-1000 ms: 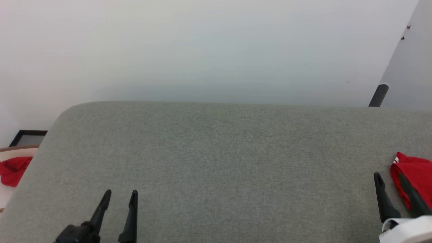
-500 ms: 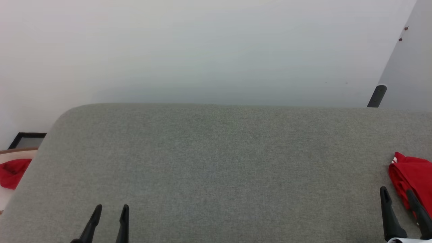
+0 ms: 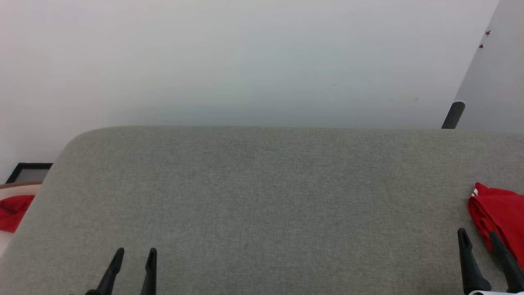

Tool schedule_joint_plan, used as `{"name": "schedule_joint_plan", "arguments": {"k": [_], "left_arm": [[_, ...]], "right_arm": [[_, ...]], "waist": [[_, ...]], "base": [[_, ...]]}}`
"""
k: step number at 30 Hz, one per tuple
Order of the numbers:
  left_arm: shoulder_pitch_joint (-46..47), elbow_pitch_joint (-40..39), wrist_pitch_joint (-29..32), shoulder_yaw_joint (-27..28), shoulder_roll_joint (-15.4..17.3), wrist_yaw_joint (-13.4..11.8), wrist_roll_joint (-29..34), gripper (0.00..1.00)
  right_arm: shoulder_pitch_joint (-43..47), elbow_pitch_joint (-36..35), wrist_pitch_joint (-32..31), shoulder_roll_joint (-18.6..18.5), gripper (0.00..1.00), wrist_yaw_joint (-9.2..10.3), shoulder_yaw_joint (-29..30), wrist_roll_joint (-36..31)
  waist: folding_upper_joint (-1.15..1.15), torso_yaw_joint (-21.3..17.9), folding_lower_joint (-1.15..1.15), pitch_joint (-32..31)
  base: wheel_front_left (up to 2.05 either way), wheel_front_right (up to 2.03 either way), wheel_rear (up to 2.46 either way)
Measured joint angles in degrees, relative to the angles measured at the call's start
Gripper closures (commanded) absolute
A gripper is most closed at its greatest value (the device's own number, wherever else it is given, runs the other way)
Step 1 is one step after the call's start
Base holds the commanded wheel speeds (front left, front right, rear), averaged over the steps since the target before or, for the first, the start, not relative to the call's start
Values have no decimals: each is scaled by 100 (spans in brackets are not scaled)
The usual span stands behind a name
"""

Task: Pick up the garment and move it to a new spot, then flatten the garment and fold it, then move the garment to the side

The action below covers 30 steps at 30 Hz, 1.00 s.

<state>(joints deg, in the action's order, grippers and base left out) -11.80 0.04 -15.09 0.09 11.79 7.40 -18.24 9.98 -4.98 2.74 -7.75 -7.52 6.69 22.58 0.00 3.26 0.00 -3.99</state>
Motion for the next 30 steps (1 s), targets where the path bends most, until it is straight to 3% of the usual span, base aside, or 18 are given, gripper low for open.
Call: {"name": "schedule_joint_plan", "arguments": {"k": [25,26,30], "left_arm": [[12,89,0,36,-2,-18,-149,0],[9,97,-1,40,-10,-16,-163,100],[-60,311,2,-4,-116,-16,-165,100]], "right_arm": [[-6,-38,11,59,0,0,-77,3],[-6,-30,11,63,100,0,-81,4],[42,202,0,126,100,0,-108,26]], "waist": [[0,-52,0,21],[0,-56,0,21],[0,-57,0,22]], "base": [[0,0,0],[0,0,0],[0,0,0]]}}
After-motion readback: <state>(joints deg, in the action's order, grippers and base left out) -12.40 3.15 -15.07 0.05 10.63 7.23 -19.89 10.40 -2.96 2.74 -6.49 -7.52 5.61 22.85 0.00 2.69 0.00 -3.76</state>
